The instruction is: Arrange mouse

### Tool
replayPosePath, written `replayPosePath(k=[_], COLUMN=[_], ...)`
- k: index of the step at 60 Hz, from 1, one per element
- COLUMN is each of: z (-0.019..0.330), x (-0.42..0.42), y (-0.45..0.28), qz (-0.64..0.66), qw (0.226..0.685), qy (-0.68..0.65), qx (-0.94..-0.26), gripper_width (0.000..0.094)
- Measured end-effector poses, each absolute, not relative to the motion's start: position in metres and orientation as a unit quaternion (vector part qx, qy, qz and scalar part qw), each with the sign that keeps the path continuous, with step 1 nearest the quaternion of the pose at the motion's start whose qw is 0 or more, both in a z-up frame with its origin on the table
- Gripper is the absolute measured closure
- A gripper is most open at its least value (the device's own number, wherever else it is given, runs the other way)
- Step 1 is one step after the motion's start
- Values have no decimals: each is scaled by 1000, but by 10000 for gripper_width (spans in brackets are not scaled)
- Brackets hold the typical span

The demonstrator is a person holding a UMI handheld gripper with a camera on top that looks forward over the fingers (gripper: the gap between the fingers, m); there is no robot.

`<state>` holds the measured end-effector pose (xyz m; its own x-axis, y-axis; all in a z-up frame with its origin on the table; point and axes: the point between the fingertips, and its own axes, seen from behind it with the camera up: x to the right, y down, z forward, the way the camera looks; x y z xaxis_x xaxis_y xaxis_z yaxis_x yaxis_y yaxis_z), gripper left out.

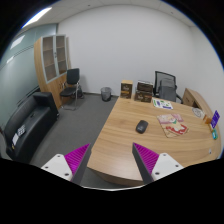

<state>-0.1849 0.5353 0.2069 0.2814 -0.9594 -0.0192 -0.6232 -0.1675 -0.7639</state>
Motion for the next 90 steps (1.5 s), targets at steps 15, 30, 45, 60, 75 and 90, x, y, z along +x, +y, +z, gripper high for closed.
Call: replayPosePath(k=[15, 30, 45, 60, 75, 90], z=[196, 171, 122, 78, 35, 5], x=[-165, -125, -77, -28, 19, 52], y=[515, 470, 425, 409, 409, 407], qz=[-257, -281, -298, -301, -290, -285], qw=[336, 312, 280, 266, 262, 253], qy=[564, 600, 640, 650, 654, 655], qx=[-709, -681, -650, -645, -648, -652], gripper_width=[69, 73, 71, 69, 72, 65])
